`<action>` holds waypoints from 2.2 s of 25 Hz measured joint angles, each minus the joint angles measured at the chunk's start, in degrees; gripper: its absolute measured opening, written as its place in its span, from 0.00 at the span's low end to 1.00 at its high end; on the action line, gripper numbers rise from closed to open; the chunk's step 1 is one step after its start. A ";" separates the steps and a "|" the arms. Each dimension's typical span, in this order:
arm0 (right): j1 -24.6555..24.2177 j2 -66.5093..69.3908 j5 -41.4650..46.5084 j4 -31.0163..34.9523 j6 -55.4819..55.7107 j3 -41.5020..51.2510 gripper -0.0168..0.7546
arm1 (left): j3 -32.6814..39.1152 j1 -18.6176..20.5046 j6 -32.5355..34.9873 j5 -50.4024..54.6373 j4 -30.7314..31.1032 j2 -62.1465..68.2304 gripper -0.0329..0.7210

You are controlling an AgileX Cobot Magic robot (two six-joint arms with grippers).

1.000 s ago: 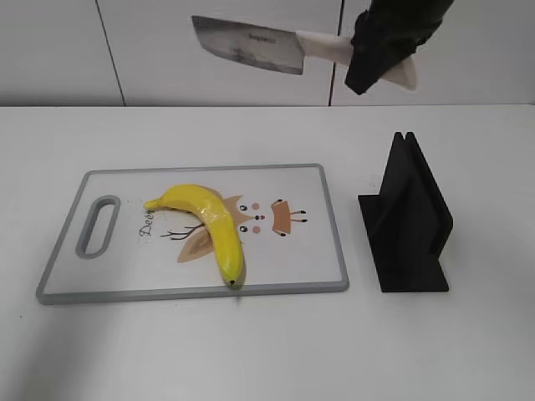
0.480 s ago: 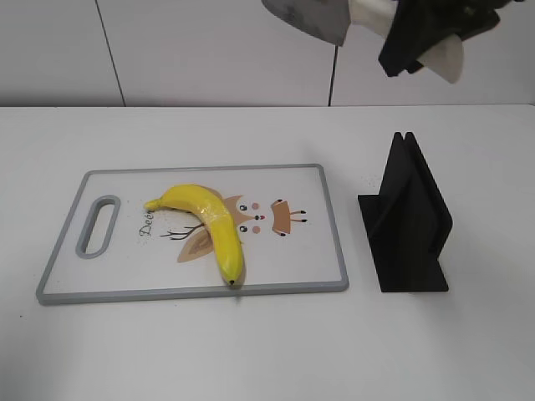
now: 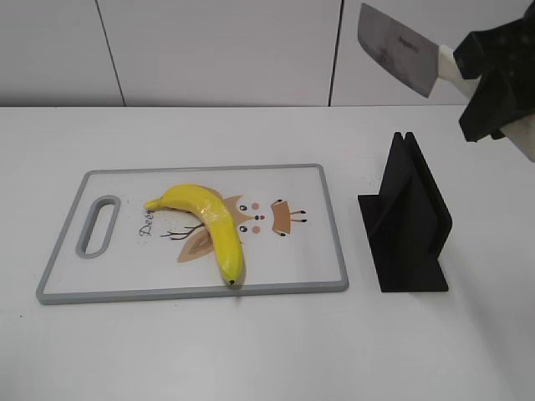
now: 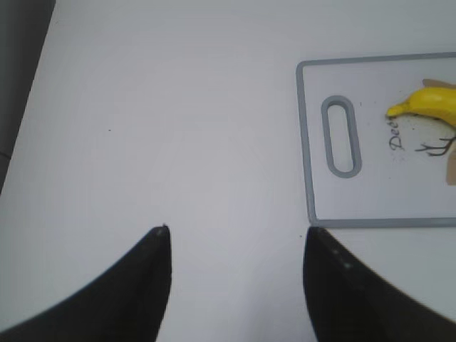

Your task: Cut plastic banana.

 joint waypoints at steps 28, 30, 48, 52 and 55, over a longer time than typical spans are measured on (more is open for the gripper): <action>0.00 1.65 -10.85 -5.49 10.20 12.70 0.24 | 24.53 0.00 -0.05 4.98 -7.50 -42.15 0.78; 0.00 2.46 -11.06 -5.54 10.21 12.70 0.24 | 25.11 0.00 -0.05 2.78 -7.49 -42.15 0.78; 0.18 6.59 -18.09 -5.01 11.17 19.66 0.24 | 26.76 0.00 -0.05 -1.88 -8.07 -42.15 0.74; 0.18 6.59 -21.70 -4.89 11.26 20.97 0.24 | 26.76 0.00 -0.05 -1.88 -8.07 -42.15 0.73; 0.18 6.59 -21.86 -3.69 11.36 21.07 0.24 | 26.76 0.00 -0.05 -1.88 -8.07 -42.15 0.72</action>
